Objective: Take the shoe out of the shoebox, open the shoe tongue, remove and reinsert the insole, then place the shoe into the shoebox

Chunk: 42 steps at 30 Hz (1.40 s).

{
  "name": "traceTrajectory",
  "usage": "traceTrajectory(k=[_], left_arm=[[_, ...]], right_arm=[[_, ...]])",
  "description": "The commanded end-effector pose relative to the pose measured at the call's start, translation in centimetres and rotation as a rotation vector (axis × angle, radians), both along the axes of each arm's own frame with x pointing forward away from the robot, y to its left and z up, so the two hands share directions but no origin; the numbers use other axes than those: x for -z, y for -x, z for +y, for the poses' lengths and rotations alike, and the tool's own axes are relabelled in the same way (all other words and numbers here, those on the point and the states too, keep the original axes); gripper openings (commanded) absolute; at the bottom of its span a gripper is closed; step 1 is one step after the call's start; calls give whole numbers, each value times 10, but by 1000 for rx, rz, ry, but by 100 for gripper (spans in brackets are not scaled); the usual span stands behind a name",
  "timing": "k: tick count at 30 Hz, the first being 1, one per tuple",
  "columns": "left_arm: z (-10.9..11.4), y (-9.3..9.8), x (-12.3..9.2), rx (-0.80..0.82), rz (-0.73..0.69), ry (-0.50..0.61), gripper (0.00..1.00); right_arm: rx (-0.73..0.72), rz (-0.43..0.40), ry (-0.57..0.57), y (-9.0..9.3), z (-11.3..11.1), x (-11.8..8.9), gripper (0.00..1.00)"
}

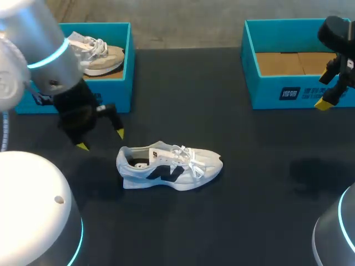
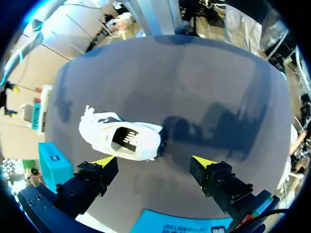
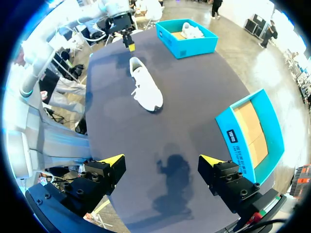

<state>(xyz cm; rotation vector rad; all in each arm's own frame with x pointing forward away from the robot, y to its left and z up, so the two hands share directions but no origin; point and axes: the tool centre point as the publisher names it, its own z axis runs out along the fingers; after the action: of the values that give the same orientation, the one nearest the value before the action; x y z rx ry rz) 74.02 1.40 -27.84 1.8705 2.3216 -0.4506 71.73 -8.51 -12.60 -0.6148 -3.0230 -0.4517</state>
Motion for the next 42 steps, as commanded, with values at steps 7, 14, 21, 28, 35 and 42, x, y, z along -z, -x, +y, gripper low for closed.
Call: traceTrajectory(k=[7,14,21,28,35,42], left_arm=[[26,-3,-8,-60,98,203,100],[39,-3,-3,-73,157,243,100],[39,-3,-3,-73,157,243,100],[39,-3,-3,-73,157,243,100],[38,-2,-5,-201,264,285,100],[48,1,-4,-420,496,393,100]], right_arm=[[0,5,3,-2,1,0,100],[0,5,3,-2,1,0,100],[0,5,3,-2,1,0,100],[0,5,3,-2,1,0,100],[0,5,3,-2,1,0,100],[0,5,3,-2,1,0,100]])
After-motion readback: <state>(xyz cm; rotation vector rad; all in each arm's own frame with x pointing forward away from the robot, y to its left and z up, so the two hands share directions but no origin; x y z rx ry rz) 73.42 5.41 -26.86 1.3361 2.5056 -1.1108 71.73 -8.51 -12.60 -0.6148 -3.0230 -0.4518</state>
